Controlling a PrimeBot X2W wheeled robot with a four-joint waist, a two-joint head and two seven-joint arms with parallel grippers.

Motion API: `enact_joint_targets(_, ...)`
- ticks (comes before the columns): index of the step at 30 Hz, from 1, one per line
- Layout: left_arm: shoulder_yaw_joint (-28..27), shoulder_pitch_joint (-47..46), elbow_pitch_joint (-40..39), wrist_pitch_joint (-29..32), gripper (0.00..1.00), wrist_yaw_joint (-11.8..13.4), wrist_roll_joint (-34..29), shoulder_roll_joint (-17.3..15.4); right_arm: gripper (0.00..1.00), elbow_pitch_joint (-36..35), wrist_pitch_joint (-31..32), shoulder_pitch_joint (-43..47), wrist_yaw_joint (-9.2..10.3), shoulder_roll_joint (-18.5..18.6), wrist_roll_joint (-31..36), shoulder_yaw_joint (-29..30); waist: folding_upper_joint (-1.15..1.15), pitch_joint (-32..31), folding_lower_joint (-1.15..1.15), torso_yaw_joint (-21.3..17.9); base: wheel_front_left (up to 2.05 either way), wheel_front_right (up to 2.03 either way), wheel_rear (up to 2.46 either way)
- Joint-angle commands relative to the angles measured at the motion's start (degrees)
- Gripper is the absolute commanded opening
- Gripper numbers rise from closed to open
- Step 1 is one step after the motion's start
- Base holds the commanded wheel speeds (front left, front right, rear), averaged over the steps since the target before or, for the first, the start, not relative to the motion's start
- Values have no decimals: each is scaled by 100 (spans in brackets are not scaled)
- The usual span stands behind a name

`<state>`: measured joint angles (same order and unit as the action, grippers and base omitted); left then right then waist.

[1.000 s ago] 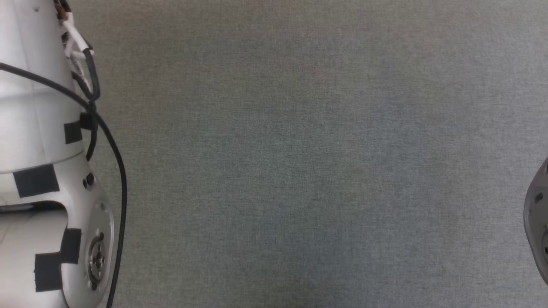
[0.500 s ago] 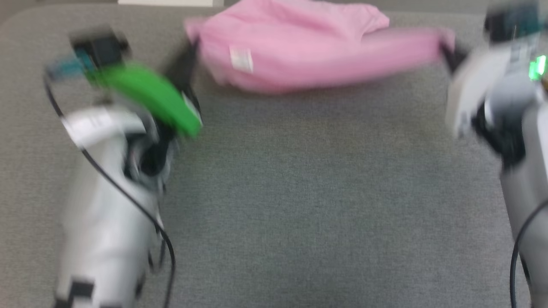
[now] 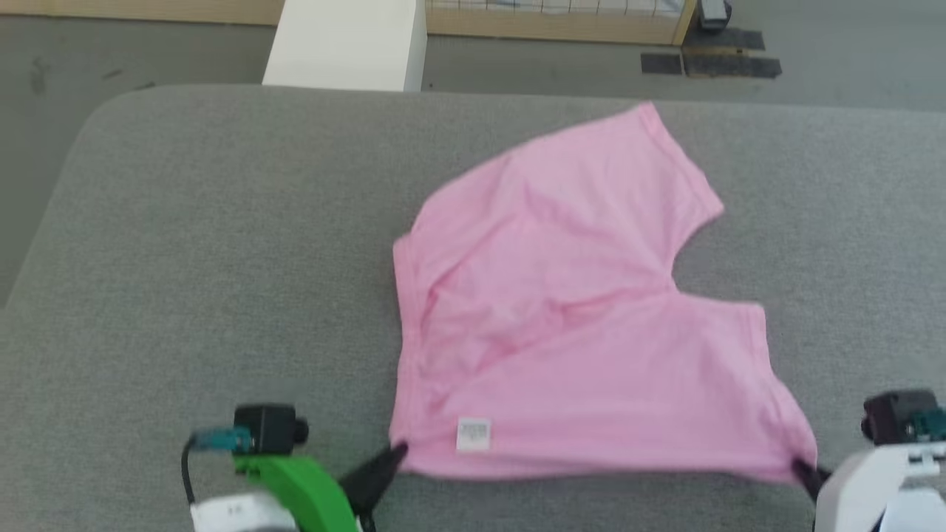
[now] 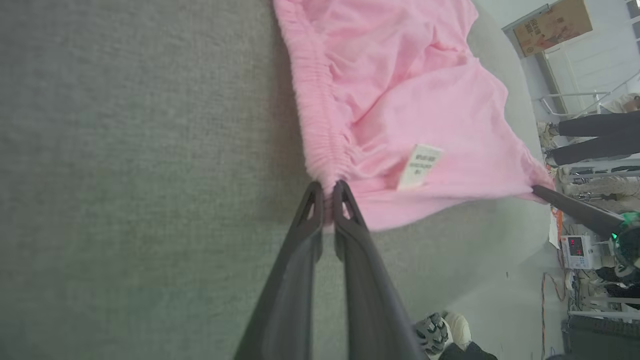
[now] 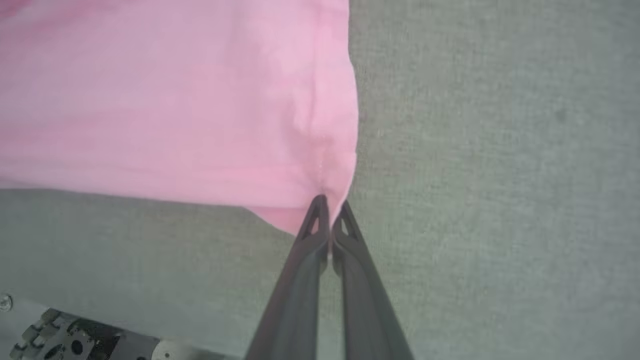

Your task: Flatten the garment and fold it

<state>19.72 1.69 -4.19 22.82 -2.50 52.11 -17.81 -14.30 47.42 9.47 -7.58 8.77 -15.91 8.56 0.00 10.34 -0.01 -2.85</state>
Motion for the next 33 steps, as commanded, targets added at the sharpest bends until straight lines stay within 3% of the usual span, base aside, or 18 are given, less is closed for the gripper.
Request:
enact_joint_targets(1,10,273,-145,62,0,93,45,-70,0,-128,88,194,9,-95,77,66,0,-158,1,5,0,0,0)
enact_joint_targets(6,60,1075,-781,190,0,418,32,-241,0,-606,550,926,9,-375,266,265,0,-346,1,6,0,0,0)
enact_joint_targets(10,67,1261,-1154,-55,0,447,3,-104,0,-1029,584,1078,9,-455,352,318,0,-420,1,51,0,0,0)
enact_joint_targets(18,127,551,-1195,-336,0,408,-109,330,0,-1306,387,165,9,-130,458,-9,0,-364,1,213,0,0,0)
enact_joint_targets(25,25,-428,-882,-479,0,417,-144,681,0,-642,87,-1381,9,411,423,-498,0,-31,1,412,0,0,0)
enact_joint_targets(33,-260,-1444,55,-974,0,614,-375,1035,0,913,-456,-3299,9,760,588,-916,0,630,1,730,0,0,0)
